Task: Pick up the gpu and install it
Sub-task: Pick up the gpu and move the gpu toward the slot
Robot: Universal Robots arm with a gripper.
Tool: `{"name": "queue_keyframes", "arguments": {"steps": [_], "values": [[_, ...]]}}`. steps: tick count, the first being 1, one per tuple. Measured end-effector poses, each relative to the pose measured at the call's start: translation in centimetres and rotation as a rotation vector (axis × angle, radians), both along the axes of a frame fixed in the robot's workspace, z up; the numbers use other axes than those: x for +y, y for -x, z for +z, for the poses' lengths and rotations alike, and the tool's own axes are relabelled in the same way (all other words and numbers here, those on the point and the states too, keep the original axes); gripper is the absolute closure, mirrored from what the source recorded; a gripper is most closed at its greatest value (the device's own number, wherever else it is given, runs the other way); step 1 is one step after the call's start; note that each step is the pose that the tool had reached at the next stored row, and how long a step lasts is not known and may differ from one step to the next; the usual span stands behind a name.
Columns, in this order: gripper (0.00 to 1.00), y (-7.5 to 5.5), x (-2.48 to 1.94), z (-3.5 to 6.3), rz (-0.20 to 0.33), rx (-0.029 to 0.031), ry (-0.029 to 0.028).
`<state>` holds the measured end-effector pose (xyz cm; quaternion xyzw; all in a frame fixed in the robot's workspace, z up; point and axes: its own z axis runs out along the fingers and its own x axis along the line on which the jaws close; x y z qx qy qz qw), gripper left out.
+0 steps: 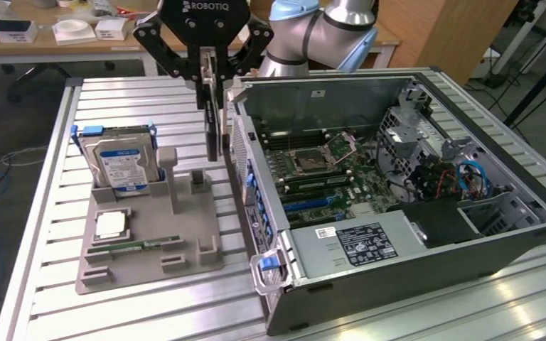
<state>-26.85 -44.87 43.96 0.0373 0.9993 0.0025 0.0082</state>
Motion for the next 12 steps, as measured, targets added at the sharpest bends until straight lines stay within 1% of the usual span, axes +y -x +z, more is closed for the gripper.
{"name": "queue_keyframes", "arguments": {"steps": [5, 12], "values": [[0.74, -0.8, 0.0, -0.01, 0.0, -0.0001, -0.0001], [0.74, -2.4, 0.0, 0.0, 0.0, 0.0, 0.0]]}}
